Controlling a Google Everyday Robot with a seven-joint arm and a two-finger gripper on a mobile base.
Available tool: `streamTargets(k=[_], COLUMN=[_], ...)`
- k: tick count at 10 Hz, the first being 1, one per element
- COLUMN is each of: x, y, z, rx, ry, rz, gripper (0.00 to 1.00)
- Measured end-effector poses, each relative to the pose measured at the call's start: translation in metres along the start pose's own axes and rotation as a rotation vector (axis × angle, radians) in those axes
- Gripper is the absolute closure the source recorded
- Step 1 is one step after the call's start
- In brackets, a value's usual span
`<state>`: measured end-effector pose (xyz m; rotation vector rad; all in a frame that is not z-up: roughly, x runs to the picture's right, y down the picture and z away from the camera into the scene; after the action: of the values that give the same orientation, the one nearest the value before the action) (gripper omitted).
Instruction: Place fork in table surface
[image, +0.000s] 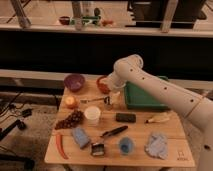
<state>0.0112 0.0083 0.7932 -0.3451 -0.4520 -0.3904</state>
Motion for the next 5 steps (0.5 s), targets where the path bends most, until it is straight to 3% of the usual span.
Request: streamTargets(k=[5], x=[-0.0069], y=[-0.0024], z=[0.0046], rx=[-0.002], ry=[-0.014], rz=[-0.016], gripper=[0.20])
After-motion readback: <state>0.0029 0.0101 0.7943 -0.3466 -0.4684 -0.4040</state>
